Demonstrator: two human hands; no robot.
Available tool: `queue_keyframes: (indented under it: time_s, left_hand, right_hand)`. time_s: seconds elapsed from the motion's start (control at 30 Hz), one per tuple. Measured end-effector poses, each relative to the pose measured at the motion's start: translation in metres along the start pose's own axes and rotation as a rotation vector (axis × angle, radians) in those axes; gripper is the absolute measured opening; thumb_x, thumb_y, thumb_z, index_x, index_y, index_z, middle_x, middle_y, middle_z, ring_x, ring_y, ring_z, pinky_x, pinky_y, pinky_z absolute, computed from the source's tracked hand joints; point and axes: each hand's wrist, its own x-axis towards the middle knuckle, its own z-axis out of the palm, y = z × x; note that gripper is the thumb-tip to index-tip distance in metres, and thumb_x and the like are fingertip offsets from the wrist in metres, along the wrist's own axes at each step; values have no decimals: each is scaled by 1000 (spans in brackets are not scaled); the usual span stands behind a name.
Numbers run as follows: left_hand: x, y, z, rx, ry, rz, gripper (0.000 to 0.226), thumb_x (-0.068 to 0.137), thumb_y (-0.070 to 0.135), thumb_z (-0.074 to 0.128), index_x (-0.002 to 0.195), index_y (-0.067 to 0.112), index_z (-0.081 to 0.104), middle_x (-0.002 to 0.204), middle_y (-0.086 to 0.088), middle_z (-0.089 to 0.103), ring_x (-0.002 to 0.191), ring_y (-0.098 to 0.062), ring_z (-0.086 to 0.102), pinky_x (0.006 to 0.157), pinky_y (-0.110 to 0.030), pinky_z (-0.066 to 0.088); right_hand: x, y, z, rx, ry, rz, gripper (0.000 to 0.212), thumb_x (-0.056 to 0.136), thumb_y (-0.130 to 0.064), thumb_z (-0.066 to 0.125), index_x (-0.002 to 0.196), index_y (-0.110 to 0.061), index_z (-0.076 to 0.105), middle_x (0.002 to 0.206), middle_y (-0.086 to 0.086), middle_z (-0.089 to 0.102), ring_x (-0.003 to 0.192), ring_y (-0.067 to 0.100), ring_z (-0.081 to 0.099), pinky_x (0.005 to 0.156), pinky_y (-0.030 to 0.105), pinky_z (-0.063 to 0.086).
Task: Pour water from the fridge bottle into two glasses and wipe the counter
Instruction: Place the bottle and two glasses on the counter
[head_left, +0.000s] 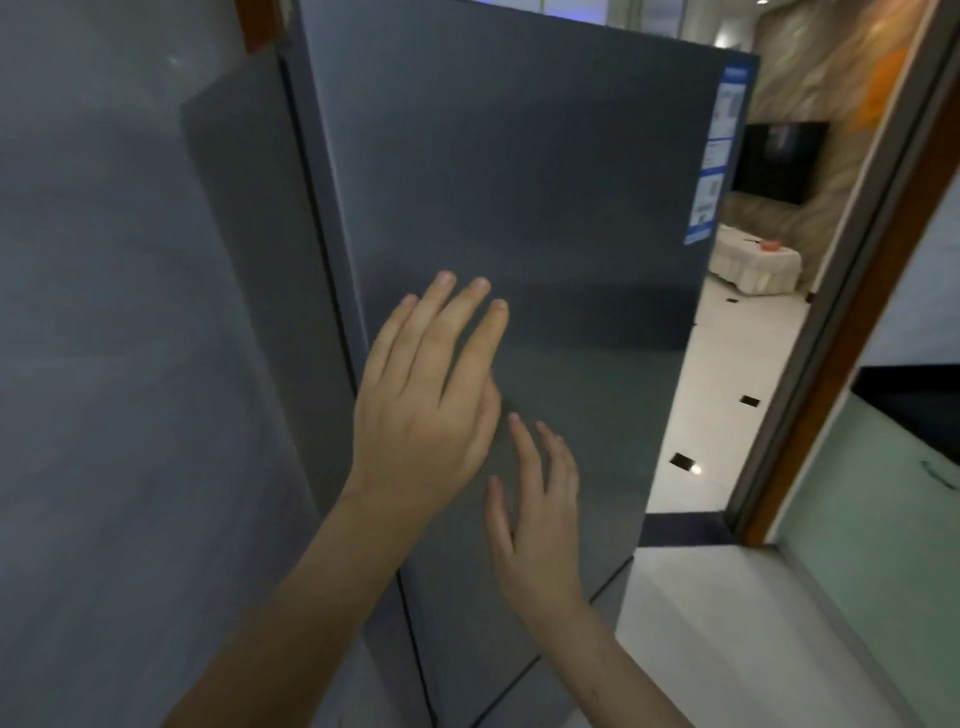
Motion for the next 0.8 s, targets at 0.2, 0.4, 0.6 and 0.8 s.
queue_keyframes:
  time_s: [0.2, 0.4, 0.6, 0.8]
  left_hand:
    - [-6, 48, 26, -280, -165, -5, 37, 88, 8, 55, 123, 0, 60, 121, -14, 63, 117, -31, 56, 102, -38, 38]
    - [-33, 109, 45, -533, -335, 59, 40, 89, 13, 53, 126, 1, 57, 123, -15, 62, 118, -32, 55, 101, -40, 40]
    - [-73, 153, 39, -740, -584, 142, 52, 93, 32, 38, 138, 6, 47, 138, -13, 53, 130, -32, 46, 108, -42, 32]
    - [-127, 185, 15, -869, -808, 277, 57, 94, 40, 34, 145, 14, 39, 146, -8, 45, 137, -27, 39, 112, -41, 28]
  right_hand:
    - [-8, 33, -86, -251, 88, 44, 48, 98, -33, 42, 145, -21, 38, 146, 3, 43, 142, 25, 29, 116, 41, 28]
    - [-54, 50, -173, -506, 177, 181, 47, 97, -35, 42, 140, -16, 47, 143, 3, 48, 140, 26, 32, 114, 44, 31]
    - [-131, 42, -215, -756, 206, 428, 52, 98, -45, 36, 144, -22, 41, 148, 0, 43, 144, 26, 26, 116, 41, 26]
    - [-218, 21, -218, -865, 218, 662, 56, 96, -49, 35, 143, -20, 44, 146, 3, 46, 141, 31, 30, 112, 45, 32]
